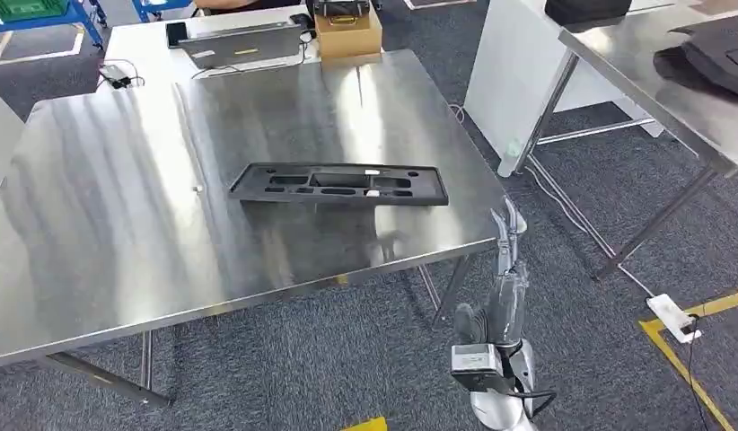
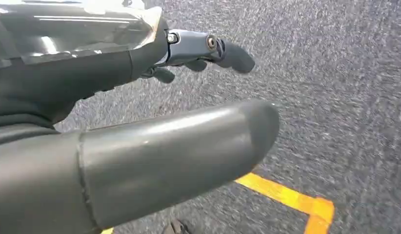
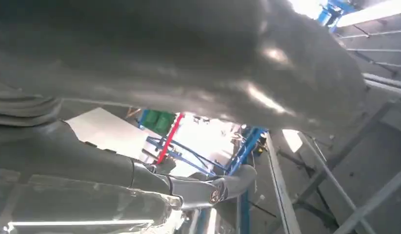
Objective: Take the parts from the cabinet and place them on the table.
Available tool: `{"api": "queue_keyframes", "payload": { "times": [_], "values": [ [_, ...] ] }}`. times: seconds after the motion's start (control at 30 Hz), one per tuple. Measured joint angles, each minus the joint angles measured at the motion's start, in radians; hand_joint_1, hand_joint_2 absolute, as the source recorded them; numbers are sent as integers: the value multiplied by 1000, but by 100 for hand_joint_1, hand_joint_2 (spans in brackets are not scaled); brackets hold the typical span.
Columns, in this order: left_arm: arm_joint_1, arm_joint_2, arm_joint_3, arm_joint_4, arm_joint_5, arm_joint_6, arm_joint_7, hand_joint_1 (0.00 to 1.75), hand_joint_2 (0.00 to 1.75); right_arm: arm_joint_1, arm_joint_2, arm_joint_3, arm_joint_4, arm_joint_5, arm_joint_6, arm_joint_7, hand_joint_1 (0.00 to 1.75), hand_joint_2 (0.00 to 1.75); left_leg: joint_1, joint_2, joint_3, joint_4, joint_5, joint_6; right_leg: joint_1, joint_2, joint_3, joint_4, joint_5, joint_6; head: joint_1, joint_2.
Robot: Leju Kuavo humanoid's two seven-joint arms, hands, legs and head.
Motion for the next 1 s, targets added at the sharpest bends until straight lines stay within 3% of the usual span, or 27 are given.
{"api": "queue_keyframes", "payload": {
  "times": [0.03,0.07,0.1,0.13,0.17,0.2,0.23,0.27,0.33,0.37,0.4,0.43,0.47,0.5,0.53,0.57,0.6,0.63,0.67,0.7,0.73,0.77,0.87,0.9,0.97,1.0],
  "values": [
    [0,0,0,0,-2,0,0,0,0,1,0,-3,0,-1,1,1,0,0,-1,0,-15,1,11,-1,-2,0,-16,71,-29,4,-1,0],
    [0,0,0,0,-2,1,0,0,0,4,0,-5,-2,-1,2,2,0,0,-1,2,-30,2,22,-3,-2,0,-18,117,-32,16,0,0],
    [0,-1,0,0,-3,1,0,0,0,6,-1,-6,-2,-1,3,2,0,0,-1,3,-43,3,32,-5,-4,0,-2,118,-16,29,-1,0],
    [0,-1,0,0,-3,1,0,0,0,7,-1,-8,-3,-1,5,4,0,0,0,3,-52,6,42,-8,-5,0,40,74,17,45,-1,0],
    [0,-2,0,0,-4,1,0,0,0,8,0,-10,-8,0,8,6,0,0,0,3,-66,12,51,-11,-8,0,98,-6,47,56,-1,0],
    [0,-2,0,0,-4,1,0,0,0,9,0,-10,-14,2,12,8,0,0,1,2,-78,21,56,-17,-13,0,172,-112,59,59,0,0],
    [0,0,0,-1,-4,3,1,0,0,10,0,-11,-19,2,13,10,0,0,-5,2,-89,31,60,-23,-16,2,218,-191,33,52,0,0],
    [0,-1,0,-2,-4,4,1,0,0,13,0,-11,-25,4,16,10,0,0,-5,0,-97,36,68,-30,-2,7,232,-215,24,39,-3,0],
    [0,0,0,-2,-5,8,1,0,0,20,0,-15,-31,6,22,12,0,0,-5,0,-100,36,81,-38,-1,5,210,-210,30,29,-4,0],
    [1,0,0,-2,-4,8,2,0,0,23,0,-17,-32,8,23,13,0,0,-4,-1,-102,35,88,-44,-5,3,206,-211,37,18,-4,0],
    [2,1,0,-2,-4,9,3,0,0,22,0,-18,-33,10,24,13,0,0,3,-1,-110,42,81,-48,-18,-2,197,-212,48,2,-3,0],
    [3,0,0,-2,-5,9,3,0,0,23,1,-19,-35,12,26,13,0,0,4,-3,-118,60,38,-52,-15,-3,187,-212,57,-8,-5,0],
    [3,-2,0,-2,-5,9,3,0,0,24,2,-21,-38,13,32,14,0,0,5,-3,-136,124,-45,-59,-14,-4,172,-212,70,-19,-5,0],
    [3,-1,0,-2,-5,9,3,0,0,25,2,-21,-39,14,35,15,0,0,6,-3,-153,195,-104,-64,-13,-5,157,-212,82,-20,-6,0],
    [3,0,0,-2,-4,9,3,0,0,27,2,-22,-39,13,39,15,0,0,6,-3,-170,269,-143,-67,-12,-6,151,-211,93,-20,-6,0],
    [3,0,0,-2,-4,9,3,0,0,30,2,-22,-39,13,42,15,0,0,7,-3,-176,327,-153,-69,-12,-7,132,-209,107,-18,-6,0],
    [2,0,0,-2,-4,9,2,0,0,35,2,-23,-39,13,43,15,0,0,8,-3,-164,341,-126,-69,-12,-7,116,-208,119,-15,-6,0],
    [3,0,0,-2,-4,9,2,0,0,36,2,-24,-39,13,43,15,0,0,11,-3,-134,316,-88,-69,-13,-7,103,-207,128,-10,-6,0],
    [3,0,0,-2,-4,9,2,0,0,37,2,-24,-39,13,43,15,0,0,14,-3,-81,252,-49,-70,-15,-7,90,-204,136,-4,-6,0],
    [2,0,0,-2,-4,9,2,0,0,36,2,-25,-40,13,43,15,0,0,17,-3,-17,165,-31,-70,-16,-7,81,-200,143,1,-6,0],
    [-1,0,0,-2,-4,9,0,0,0,37,2,-26,-41,10,44,13,0,0,20,-5,47,69,-60,-72,-14,-7,76,-195,148,9,-7,0],
    [-2,0,0,-2,-4,10,-1,0,0,37,2,-26,-41,8,46,10,0,0,11,-11,79,17,-77,-67,-10,-8,73,-191,154,17,-6,0],
    [-2,-2,0,-2,-1,14,-5,0,0,38,2,-27,-40,-10,54,-3,0,0,-1,-11,52,24,-66,-41,-9,-12,72,-201,180,41,-3,0],
    [-1,-2,1,-2,0,17,-5,0,0,38,1,-30,-38,-17,55,-10,0,0,4,-6,42,15,-48,-23,-4,-11,61,-197,185,48,-4,0],
    [-2,-6,1,-3,0,22,-6,0,0,39,0,-36,-33,-24,55,-15,0,0,0,0,7,15,-19,3,-7,-7,17,-107,74,20,1,0],
    [-2,-6,1,-3,0,24,-6,0,0,37,0,-40,-31,-25,55,-18,0,0,-2,1,-11,15,-4,4,-7,-6,-5,-17,11,12,2,0]
  ]
}}
